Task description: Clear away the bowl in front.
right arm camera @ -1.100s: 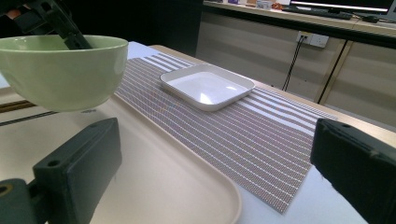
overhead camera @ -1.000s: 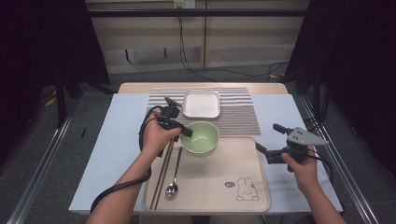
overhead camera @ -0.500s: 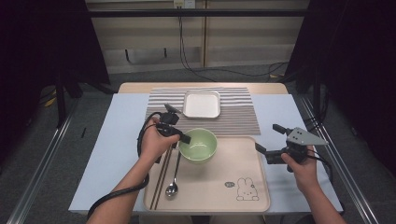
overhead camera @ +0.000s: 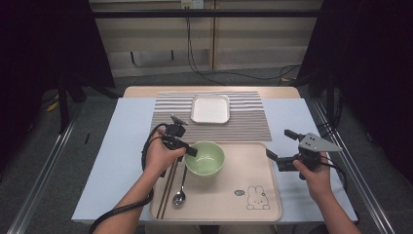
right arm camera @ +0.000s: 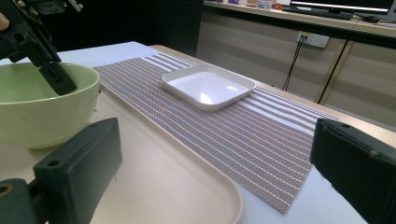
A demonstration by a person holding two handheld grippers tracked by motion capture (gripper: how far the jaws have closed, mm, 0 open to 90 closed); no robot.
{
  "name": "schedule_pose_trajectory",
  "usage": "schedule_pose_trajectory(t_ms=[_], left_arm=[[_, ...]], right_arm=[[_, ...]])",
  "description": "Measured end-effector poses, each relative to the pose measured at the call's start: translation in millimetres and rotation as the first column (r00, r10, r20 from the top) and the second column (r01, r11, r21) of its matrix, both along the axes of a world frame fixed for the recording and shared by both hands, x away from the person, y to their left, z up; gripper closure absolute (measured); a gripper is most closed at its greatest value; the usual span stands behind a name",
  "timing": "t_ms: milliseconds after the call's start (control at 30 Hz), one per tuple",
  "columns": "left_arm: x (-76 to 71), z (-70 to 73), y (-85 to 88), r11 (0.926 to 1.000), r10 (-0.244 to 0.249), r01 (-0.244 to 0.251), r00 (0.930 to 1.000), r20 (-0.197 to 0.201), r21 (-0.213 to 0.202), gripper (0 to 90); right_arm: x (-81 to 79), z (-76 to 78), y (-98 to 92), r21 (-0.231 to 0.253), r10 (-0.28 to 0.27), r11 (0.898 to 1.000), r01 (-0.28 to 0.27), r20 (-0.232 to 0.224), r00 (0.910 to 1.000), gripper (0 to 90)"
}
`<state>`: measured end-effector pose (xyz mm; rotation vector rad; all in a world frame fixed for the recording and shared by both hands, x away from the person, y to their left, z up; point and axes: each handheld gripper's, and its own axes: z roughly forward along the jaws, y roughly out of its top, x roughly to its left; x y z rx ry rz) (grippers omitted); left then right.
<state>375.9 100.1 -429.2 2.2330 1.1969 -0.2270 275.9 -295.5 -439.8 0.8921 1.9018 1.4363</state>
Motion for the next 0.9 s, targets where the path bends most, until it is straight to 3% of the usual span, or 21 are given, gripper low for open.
schedule_pose_trajectory(t_ms=[233,367,533,900], left_arm=[[-7.0,-2.0,0.5,0.9998,-0.005,0.005,1.0,-0.006,-0.018,82.8],[-10.4,-5.3,0.9,1.0,-0.007,0.007,0.9999,0.01,-0.003,82.7],[-15.6,-6.9,1.5,0.9996,-0.026,0.026,0.9997,-0.003,0.01,82.5],[-21.2,-8.6,5.8,0.9995,-0.031,0.031,0.9995,0.006,-0.003,82.4]], right_arm=[[-0.2,0.2,0.1,0.002,-0.002,1.0,0.002,0.001,1.0,2.0],[0.0,0.1,0.3,0.002,0.0,1.0,0.0,0.0,1.0,2.0],[0.1,0.0,0.4,0.005,-0.001,1.0,0.001,-0.001,1.0,2.0],[0.9,-0.1,1.1,0.003,-0.004,1.0,0.004,0.003,1.0,2.0]])
